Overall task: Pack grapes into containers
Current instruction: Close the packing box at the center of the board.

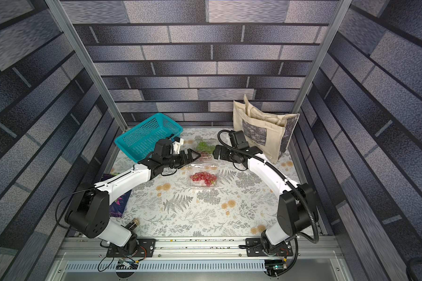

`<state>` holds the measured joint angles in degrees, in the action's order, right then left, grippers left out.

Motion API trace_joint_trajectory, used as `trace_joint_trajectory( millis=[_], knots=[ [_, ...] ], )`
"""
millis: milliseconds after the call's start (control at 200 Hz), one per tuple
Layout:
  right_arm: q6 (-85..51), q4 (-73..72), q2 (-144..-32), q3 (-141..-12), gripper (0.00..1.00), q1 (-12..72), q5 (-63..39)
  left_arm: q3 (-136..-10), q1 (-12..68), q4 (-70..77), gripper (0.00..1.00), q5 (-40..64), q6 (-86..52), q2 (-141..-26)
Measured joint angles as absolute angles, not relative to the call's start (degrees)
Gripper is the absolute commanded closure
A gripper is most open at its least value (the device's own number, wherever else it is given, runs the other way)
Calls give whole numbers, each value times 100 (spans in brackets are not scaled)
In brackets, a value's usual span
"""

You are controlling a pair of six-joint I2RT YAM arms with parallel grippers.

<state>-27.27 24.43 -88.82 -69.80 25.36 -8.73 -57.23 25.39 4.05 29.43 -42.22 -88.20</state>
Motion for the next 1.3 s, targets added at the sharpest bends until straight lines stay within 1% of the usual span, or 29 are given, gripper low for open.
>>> trace_joint_trajectory(
  millis=[245,501,756,937,1302],
  knots=[
    [-2834,2311,-8637,-5953,0,2698,-1002,-5575,2554,497,0,2891,-4241,-8812],
    [-2980,1979,-8471,-5297,0,2974,-1017,-5577,2602,510,0,2805,-4246,-8812],
    [-3168,1590,-8444,-4851,0,3118,-1017,-5575,2958,873,0,2700,-4729,-8812],
    [-3280,1302,-8237,-4512,0,3140,-1033,-5181,3076,1581,0,2659,-5271,-8823],
    [-3430,788,-7988,-4097,0,3140,-1090,-4845,3365,2053,0,2392,-5730,-9013]
  ],
)
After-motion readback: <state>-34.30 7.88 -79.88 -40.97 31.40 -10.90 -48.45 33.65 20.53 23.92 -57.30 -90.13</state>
